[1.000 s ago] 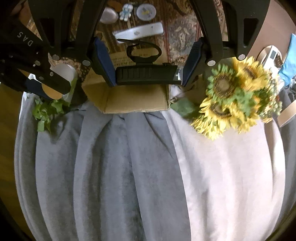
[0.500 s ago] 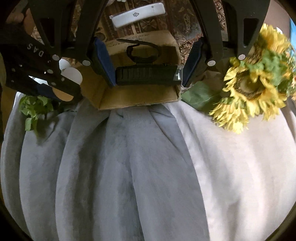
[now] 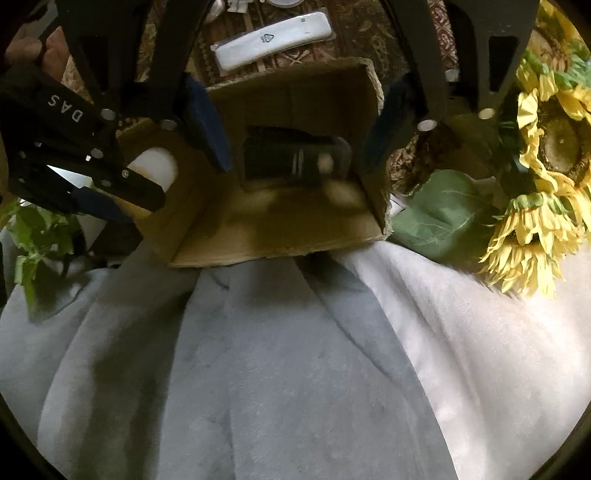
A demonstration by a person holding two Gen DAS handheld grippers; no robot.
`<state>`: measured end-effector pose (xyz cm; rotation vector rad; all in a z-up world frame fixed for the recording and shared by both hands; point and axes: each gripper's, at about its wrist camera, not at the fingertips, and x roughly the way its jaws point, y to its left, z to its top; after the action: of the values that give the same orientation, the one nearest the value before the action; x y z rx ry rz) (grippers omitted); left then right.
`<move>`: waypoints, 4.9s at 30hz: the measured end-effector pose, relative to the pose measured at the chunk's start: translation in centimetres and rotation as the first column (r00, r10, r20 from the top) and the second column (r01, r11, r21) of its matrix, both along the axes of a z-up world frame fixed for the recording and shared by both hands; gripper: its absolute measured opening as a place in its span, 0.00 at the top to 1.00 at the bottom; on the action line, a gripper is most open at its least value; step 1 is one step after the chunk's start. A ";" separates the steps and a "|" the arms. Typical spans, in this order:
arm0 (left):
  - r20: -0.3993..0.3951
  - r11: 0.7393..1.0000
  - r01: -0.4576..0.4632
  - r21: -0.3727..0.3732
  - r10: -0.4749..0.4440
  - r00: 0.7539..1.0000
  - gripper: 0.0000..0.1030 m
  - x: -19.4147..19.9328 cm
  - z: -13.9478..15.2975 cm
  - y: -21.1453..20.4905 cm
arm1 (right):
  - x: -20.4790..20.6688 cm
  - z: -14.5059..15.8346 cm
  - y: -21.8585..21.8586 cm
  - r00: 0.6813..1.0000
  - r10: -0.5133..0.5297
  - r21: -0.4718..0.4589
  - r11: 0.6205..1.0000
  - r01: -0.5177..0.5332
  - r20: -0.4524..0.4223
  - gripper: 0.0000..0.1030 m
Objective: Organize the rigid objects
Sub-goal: 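Carry the jar into the cardboard box and open the right tool, then move both tools back toward the remaining objects on the rug, then grasp the silver egg with the right tool while the left tool grasps the tape roll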
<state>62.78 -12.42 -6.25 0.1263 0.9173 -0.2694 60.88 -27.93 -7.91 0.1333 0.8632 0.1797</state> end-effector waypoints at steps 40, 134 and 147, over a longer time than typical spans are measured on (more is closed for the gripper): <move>0.415 0.989 -0.139 0.052 0.105 0.904 0.00 -19.8 2.9 5.9 | -17.8 4.8 3.8 0.956 -0.105 -0.110 0.984 0.140 0.275 0.23; -0.075 1.000 -0.010 0.009 0.011 0.997 0.51 -16.7 -14.4 3.6 | -18.1 -14.0 4.2 0.977 0.020 -0.019 1.000 -0.025 -0.210 0.46; 0.068 1.000 -0.018 -0.026 0.020 0.997 0.51 -18.6 -8.9 3.9 | -19.7 -8.5 4.1 0.996 0.006 -0.014 1.000 -0.007 -0.084 0.46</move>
<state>44.19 -8.56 -15.19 0.1033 0.8462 -0.2574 41.17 -23.78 -16.44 0.1252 0.9489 0.1749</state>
